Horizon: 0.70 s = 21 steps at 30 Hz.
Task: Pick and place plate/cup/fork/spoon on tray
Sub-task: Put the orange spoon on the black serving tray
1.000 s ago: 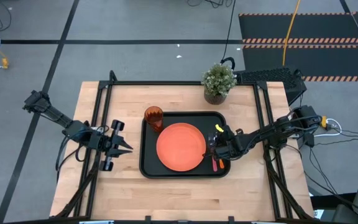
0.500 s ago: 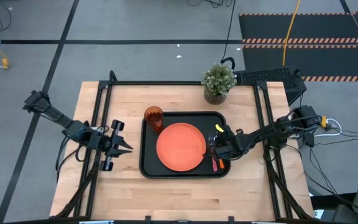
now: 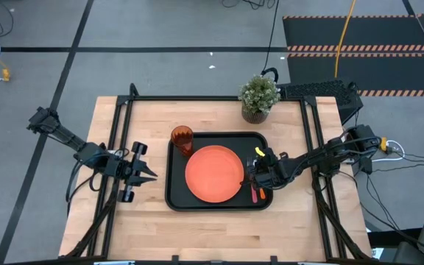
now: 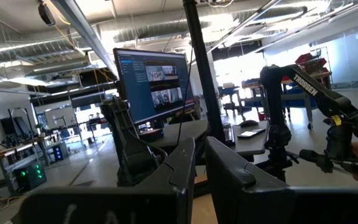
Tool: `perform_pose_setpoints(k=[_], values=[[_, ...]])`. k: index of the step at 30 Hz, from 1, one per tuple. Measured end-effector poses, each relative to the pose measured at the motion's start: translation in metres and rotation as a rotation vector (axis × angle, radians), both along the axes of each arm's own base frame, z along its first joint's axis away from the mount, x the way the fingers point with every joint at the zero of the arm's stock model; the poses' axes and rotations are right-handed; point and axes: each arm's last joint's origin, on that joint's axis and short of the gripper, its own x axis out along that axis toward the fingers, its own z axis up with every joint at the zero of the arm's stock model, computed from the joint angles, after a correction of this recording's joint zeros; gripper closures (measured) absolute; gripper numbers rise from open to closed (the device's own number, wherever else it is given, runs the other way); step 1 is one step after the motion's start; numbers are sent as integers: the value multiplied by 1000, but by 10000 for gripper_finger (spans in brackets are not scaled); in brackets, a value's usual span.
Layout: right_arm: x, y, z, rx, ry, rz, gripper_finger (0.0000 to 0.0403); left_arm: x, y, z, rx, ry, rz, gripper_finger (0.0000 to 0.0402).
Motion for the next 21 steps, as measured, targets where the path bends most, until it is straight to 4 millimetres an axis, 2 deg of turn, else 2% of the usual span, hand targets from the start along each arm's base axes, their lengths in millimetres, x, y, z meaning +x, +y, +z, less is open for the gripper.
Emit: perform_pose_setpoints(k=[21], values=[[2, 0, 0, -5, -25, -6, 284, 0, 0, 0, 0, 1, 0, 360]])
